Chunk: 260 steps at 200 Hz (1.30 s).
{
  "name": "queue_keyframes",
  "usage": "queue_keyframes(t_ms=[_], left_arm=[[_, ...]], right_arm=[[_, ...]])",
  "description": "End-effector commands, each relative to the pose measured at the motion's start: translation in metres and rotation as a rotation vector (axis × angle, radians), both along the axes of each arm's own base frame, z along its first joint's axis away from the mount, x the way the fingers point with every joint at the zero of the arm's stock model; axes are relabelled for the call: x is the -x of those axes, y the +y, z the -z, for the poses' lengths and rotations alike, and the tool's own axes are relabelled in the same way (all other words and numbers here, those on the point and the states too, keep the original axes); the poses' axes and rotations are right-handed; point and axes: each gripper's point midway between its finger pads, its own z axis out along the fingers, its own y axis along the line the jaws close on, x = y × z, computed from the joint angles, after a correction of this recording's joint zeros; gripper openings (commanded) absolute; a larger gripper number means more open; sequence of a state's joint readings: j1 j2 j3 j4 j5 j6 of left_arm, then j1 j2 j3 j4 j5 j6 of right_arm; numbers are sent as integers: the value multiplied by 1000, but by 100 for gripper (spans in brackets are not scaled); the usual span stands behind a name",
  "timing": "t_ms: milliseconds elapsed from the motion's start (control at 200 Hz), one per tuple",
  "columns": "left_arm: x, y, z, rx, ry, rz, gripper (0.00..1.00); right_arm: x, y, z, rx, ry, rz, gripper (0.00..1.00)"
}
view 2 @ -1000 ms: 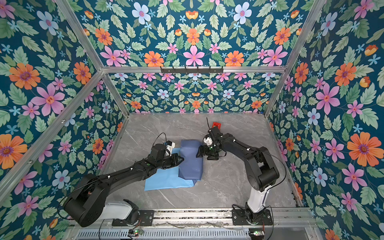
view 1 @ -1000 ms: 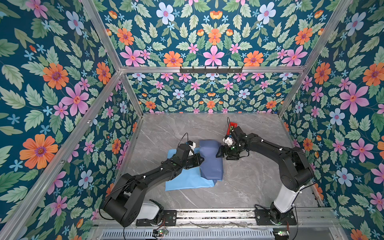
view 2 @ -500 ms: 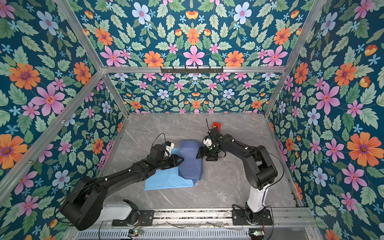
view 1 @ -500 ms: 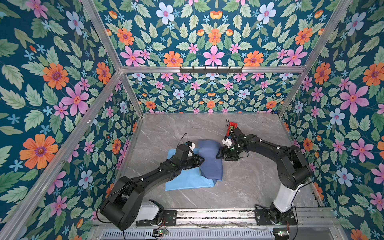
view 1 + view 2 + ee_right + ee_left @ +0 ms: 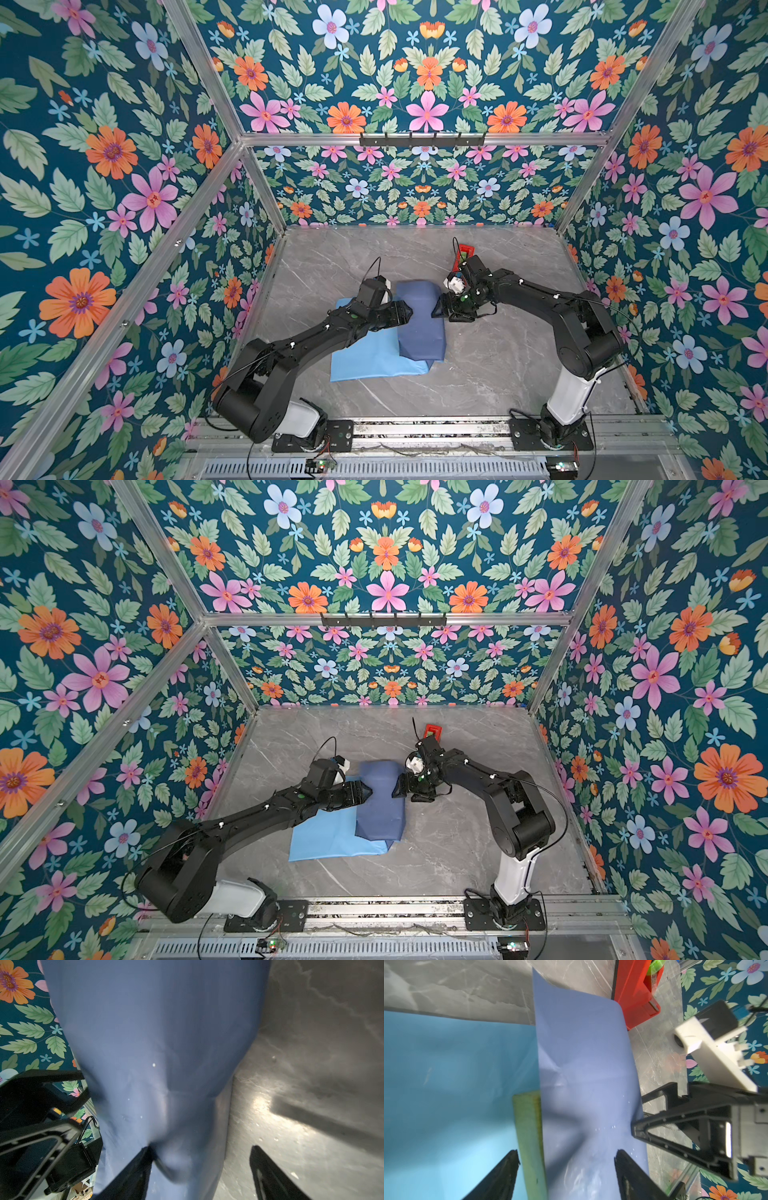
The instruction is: Wrap the gift box in paper
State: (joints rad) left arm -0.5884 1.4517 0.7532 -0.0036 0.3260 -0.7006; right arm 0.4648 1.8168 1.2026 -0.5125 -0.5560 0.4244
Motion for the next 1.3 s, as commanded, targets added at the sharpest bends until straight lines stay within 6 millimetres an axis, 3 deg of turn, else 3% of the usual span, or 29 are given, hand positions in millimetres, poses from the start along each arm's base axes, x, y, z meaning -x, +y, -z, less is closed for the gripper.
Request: queue_keyframes(t_ms=[0,545,770,900,1040,1150,1295], left_arm=[[6,-2,10,-14,37,24,75],[29,17,41,-52,102,-21,39],[34,25,50,-72,117,-42,31],[35,29,52,-84,115,-55,29],[36,32,57,-103,121,-59,28],[36,33,57,-107,118,-65,27],[34,33,58,-115,120,-66,27]], right_arm=[[6,-9,12,65,29,10,75],[-8,-3,-4,57,-7,-21,75],[-7,-4,-37,40,-74,-43,78],[9,-16,-50,56,-104,-42,79],[38,-36,-61,71,-188,-19,81],[69,-48,-56,117,-266,-17,84],[104,-43,-43,153,-391,-40,86]])
